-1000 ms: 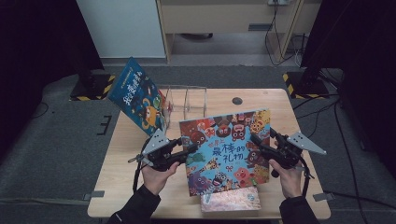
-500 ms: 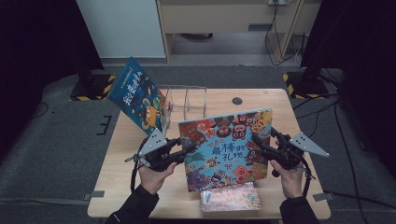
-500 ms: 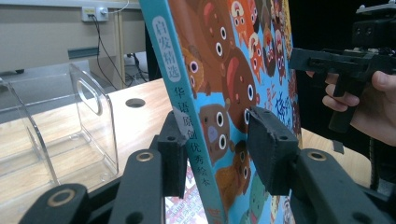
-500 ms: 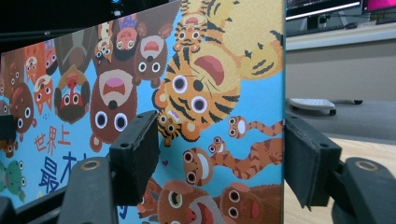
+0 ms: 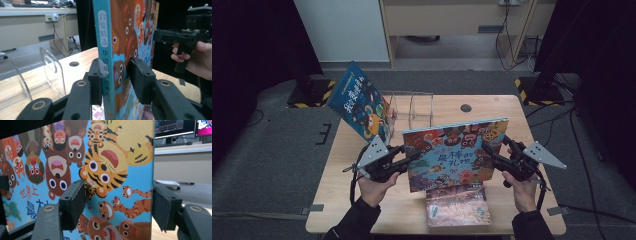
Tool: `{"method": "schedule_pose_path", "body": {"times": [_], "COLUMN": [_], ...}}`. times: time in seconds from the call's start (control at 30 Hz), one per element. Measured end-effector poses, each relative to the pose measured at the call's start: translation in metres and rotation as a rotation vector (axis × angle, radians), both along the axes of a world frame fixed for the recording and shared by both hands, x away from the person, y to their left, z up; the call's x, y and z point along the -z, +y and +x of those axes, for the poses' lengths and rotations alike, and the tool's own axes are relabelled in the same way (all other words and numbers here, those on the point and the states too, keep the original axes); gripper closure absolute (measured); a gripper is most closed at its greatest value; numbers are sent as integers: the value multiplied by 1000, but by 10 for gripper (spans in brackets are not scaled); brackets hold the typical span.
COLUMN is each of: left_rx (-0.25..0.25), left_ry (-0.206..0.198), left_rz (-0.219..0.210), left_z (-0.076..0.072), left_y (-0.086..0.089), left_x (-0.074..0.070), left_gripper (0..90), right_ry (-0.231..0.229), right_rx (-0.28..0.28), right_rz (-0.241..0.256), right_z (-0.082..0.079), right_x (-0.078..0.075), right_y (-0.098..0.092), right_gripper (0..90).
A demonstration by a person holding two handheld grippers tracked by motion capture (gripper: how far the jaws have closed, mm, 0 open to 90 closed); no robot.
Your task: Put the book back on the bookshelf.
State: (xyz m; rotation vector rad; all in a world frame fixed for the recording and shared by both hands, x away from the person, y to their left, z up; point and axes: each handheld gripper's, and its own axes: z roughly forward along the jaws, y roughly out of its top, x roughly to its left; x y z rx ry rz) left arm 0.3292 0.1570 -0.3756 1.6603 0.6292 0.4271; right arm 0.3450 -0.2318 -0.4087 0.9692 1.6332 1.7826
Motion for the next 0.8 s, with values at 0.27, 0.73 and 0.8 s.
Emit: {"method": "schedule_pose_path", "body": {"times": [0.27, 0.73, 0.8], "left_rx": [6, 88, 103], "left_ry": [-23, 49, 65], "left_rz": [-9, 59, 59], "left_z": [-1, 8, 10], "left_y": [2, -5, -7], "left_x": [5, 28, 32], "left_gripper": [618, 589, 587], "right_ry": [-22, -30, -25], "right_rx": [-9, -23, -23], "right_rz": [-22, -45, -48], "right_z": [-2, -3, -3], "right_x": [-1, 1, 1], "right_y": [0, 0, 0], "right_gripper": [351, 344, 343]}}
